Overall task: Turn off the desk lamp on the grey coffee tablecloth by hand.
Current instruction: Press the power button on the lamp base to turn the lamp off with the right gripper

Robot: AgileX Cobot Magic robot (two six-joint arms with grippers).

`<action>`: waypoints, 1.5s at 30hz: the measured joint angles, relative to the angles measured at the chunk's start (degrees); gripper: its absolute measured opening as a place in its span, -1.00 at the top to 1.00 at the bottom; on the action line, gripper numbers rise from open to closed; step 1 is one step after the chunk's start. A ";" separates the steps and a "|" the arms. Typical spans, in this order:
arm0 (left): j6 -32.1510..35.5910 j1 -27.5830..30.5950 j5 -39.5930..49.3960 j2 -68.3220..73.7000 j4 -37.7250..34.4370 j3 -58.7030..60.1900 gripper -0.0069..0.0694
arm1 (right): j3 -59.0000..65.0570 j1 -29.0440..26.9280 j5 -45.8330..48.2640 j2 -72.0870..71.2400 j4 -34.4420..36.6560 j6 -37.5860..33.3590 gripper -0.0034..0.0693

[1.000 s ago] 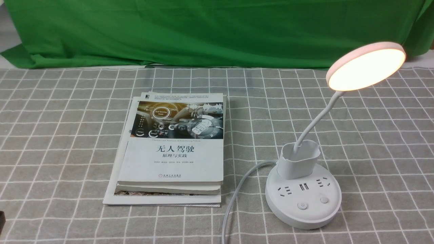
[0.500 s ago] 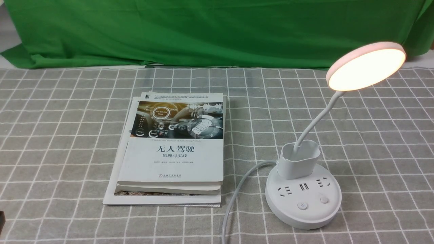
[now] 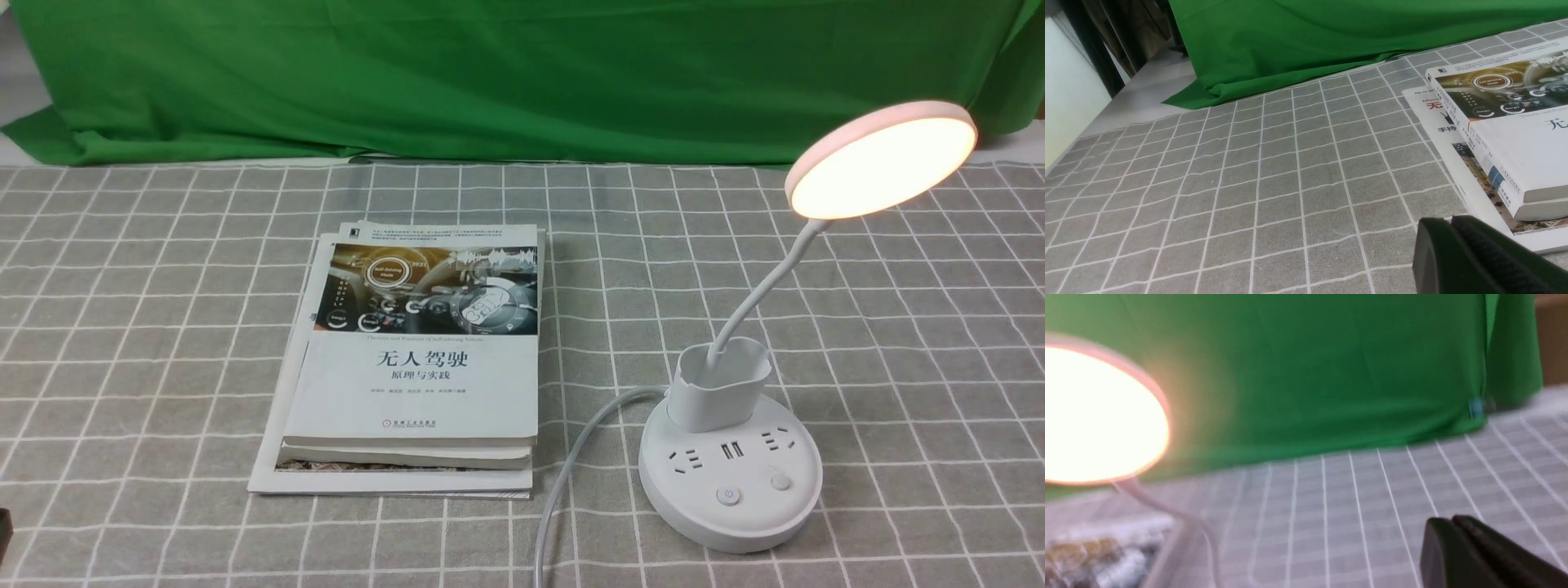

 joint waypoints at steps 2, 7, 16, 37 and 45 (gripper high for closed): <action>0.05 0.00 0.00 0.00 0.00 0.00 0.77 | 0.00 0.00 0.30 3.67 0.00 -1.31 0.77; 0.02 0.00 0.00 0.00 0.00 0.00 0.77 | -0.06 0.00 0.43 10.15 0.00 -1.25 0.77; 0.02 0.00 0.00 0.00 0.00 0.00 0.77 | -0.12 0.00 -0.99 14.71 0.00 -0.06 0.77; 0.02 0.00 0.00 0.00 0.00 0.00 0.77 | -3.09 0.00 16.06 20.68 0.80 -2.18 0.81; 0.02 0.00 0.00 0.00 0.00 0.00 0.77 | -10.44 0.00 25.22 24.56 1.28 -7.88 0.81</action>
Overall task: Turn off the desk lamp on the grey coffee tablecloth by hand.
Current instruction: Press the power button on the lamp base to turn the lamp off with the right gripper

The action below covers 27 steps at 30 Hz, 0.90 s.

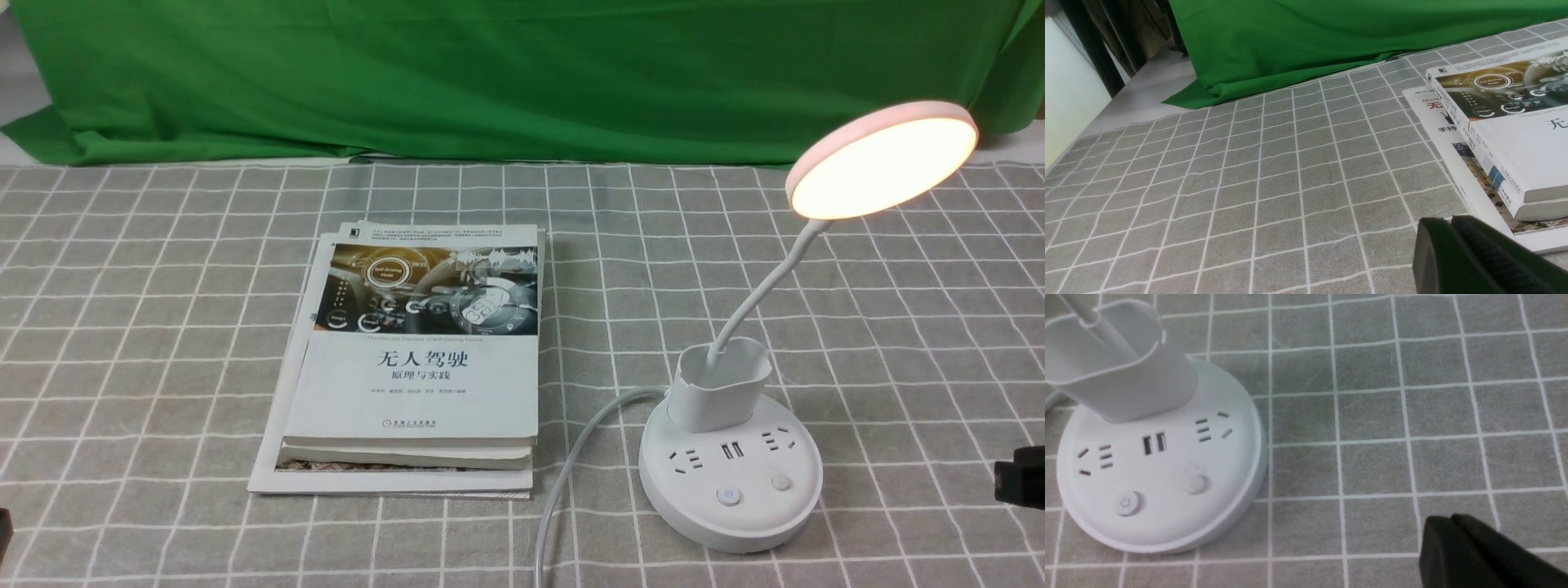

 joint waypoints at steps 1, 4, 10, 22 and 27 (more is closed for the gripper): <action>0.00 0.00 0.00 0.00 0.00 0.00 0.77 | -0.84 0.00 0.41 0.93 0.85 -0.86 0.81; 0.00 0.00 0.00 0.00 0.00 0.00 0.77 | -3.64 0.00 0.77 5.66 6.84 -7.31 0.81; 0.00 0.00 0.00 0.00 0.00 0.00 0.77 | -5.62 1.77 0.78 16.58 17.99 -16.41 0.81; 0.00 0.00 0.00 0.00 0.00 0.00 0.77 | -15.68 15.90 -0.89 30.67 16.86 -14.86 0.81; 0.00 0.00 0.00 0.00 0.00 0.00 0.77 | -17.19 18.38 -0.50 33.91 16.35 -14.43 0.81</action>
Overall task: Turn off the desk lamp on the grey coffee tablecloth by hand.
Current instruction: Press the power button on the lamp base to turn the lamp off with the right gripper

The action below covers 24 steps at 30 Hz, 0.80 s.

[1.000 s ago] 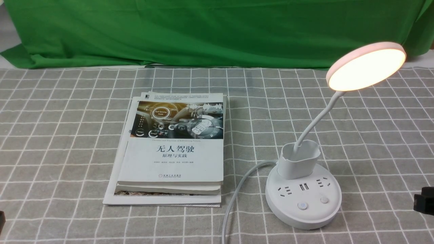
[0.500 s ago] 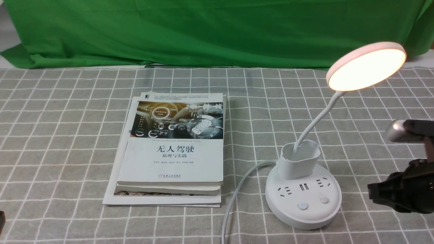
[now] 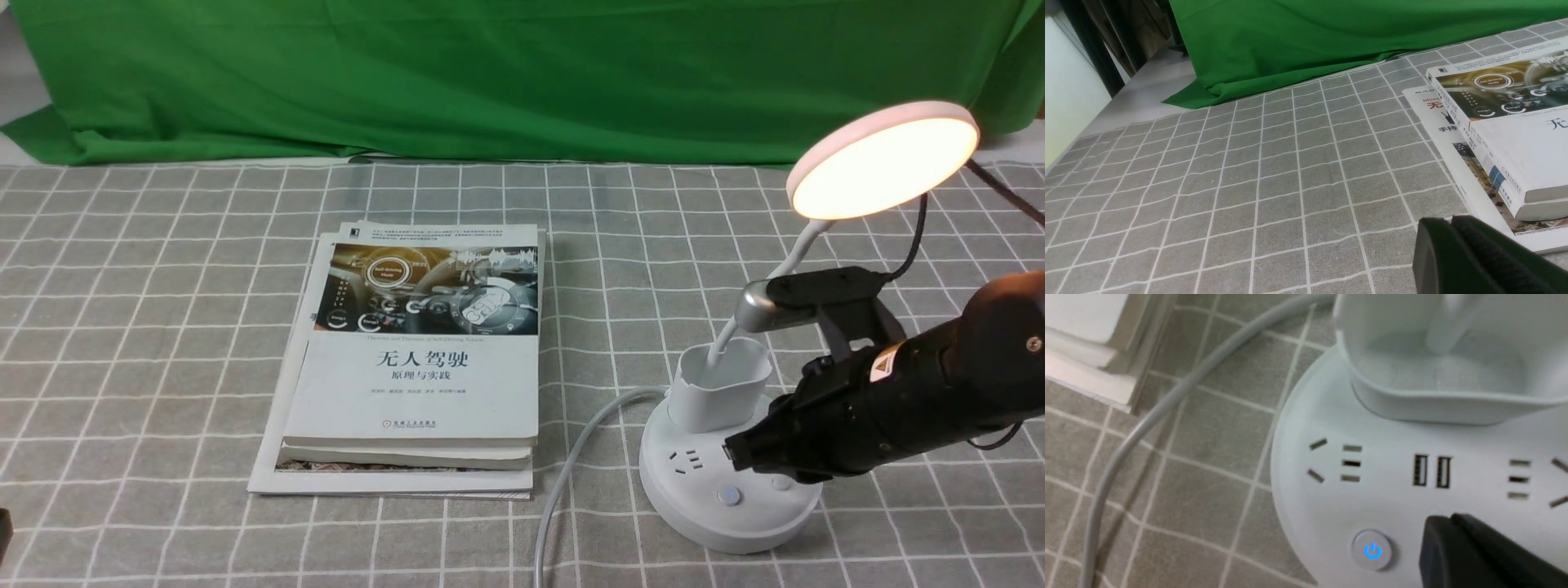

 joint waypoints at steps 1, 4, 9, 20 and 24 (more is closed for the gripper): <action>0.00 0.00 0.00 0.00 0.00 0.00 0.77 | -0.02 0.06 0.06 0.32 -0.13 0.00 0.81; 0.00 0.00 0.00 0.00 0.00 0.00 0.77 | -0.18 0.05 0.19 0.90 -2.24 1.32 0.81; -0.02 0.00 0.00 0.00 0.00 0.00 0.77 | -0.18 0.05 0.33 1.09 -6.40 4.27 0.81; -0.02 0.00 0.00 0.00 0.00 0.00 0.77 | -0.55 0.05 0.34 3.25 -8.02 4.34 0.81; -0.02 0.00 0.00 0.00 0.00 0.00 0.77 | -1.02 0.05 -0.29 4.12 -7.90 4.34 0.81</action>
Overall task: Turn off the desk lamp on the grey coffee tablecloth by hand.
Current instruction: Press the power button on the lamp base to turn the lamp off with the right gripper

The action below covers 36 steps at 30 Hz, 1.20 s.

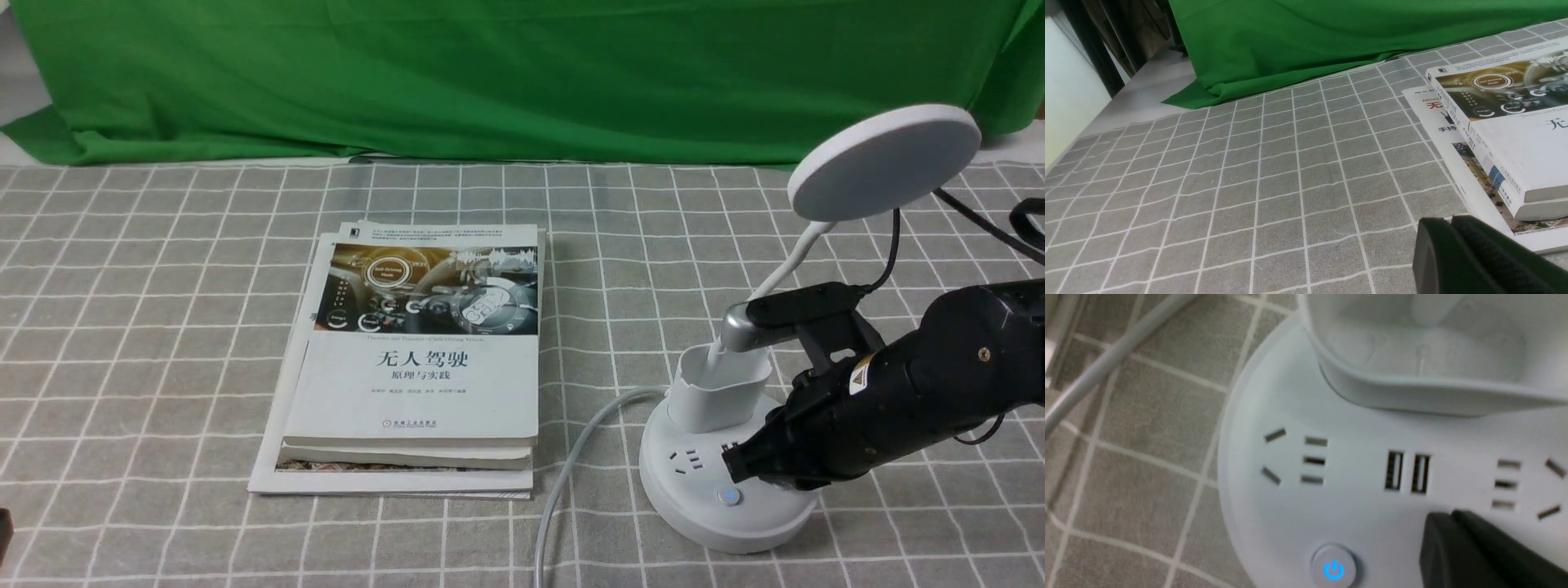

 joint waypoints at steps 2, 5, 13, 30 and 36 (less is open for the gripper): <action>0.00 0.00 0.00 0.00 0.00 0.00 0.77 | -0.01 0.00 0.00 -0.06 0.00 0.17 0.81; 0.06 0.00 0.00 0.00 0.00 0.00 0.77 | -0.01 0.00 0.04 -0.55 0.00 0.40 0.81; 0.00 0.00 0.00 0.00 0.00 0.00 0.77 | 0.36 0.00 -0.33 -4.35 -0.21 1.32 0.81; 0.00 0.00 0.00 0.00 0.00 0.00 0.77 | 3.67 0.00 -1.77 -2.37 -0.38 1.75 0.80; 0.00 0.00 0.00 0.00 0.00 0.00 0.77 | 4.19 0.00 -2.26 -3.73 -0.38 2.79 0.80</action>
